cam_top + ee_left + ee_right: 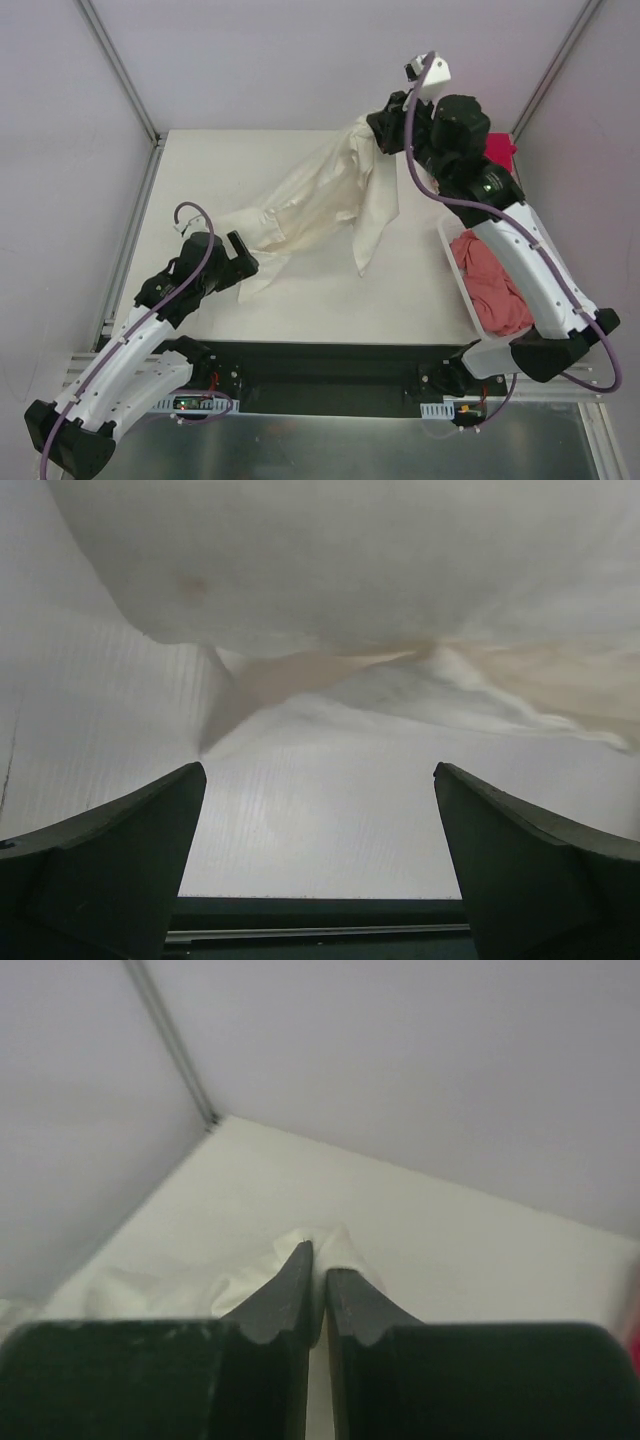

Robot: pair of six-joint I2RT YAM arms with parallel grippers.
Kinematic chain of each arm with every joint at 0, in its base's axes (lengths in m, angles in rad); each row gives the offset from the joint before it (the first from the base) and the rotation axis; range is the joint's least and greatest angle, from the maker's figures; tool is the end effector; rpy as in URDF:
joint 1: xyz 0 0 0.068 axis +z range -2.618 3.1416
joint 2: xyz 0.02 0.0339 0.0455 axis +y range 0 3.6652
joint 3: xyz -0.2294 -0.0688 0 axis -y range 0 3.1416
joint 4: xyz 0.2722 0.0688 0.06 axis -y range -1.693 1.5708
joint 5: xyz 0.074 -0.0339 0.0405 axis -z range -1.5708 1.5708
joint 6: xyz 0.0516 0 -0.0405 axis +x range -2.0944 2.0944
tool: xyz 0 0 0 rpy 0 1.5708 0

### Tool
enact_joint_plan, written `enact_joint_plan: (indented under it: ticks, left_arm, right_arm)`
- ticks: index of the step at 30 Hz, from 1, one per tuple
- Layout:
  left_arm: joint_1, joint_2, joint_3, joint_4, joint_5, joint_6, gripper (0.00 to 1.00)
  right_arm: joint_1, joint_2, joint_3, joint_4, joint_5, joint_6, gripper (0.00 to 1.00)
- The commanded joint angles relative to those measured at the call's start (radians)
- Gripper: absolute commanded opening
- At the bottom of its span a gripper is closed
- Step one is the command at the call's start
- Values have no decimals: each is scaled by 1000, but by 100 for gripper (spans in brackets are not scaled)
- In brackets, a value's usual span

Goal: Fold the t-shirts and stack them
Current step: Move the tshirt to the center of the board, then flatten the tshirt out

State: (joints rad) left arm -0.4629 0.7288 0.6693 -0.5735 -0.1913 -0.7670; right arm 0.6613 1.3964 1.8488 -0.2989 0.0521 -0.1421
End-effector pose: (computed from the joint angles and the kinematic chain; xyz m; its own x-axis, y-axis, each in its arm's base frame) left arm 0.2054 -0.0915 0.2362 -0.5902 -0.4669 -0.6586 -0.1504 0.8651 -0.4785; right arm 0.2564 0.1961 0.5316 0.2006 -0.0231 -0.9794 -0.5498 0.8248 -0.1321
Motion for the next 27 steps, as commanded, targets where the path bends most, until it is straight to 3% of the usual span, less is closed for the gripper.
enact_joint_plan:
  ticks: [1,4,5,7,8,9,16,23,24,27]
  left_arm:
    - [10,-35,-27,-11,-5,2,99]
    - [10,-28,-19,-23,-7,3,99]
    - [10,-23,-16,-26,-11,2,99]
    - [10,1,-11,-34,-19,-14,99]
    - [12,12,-11,-37,-26,-23,99]
    - [12,33,-13,-38,-39,-43,99]
    - [88,178,9,-22,-66,-80,99]
    - [158,325,6,115,73,-35,63]
    - [161,352,7,132,90,-31,52]
    - [165,403,12,185,144,-20,46]
  right_arm:
    - [-129,55,-230,-72,160,65,15]
    - [-256,189,-263,-211,98,116,35]
    - [-299,231,-247,-253,77,111,62]
    - [-322,341,-194,-374,48,96,80]
    - [-321,366,-160,-399,51,70,94]
    - [-316,381,-157,-416,69,59,97]
    - [-264,190,-370,-316,164,74,97]
    - [-218,-40,-713,-226,177,190,97]
    - [-212,-54,-736,-224,170,196,97]
    - [-186,-94,-819,-229,169,216,97]
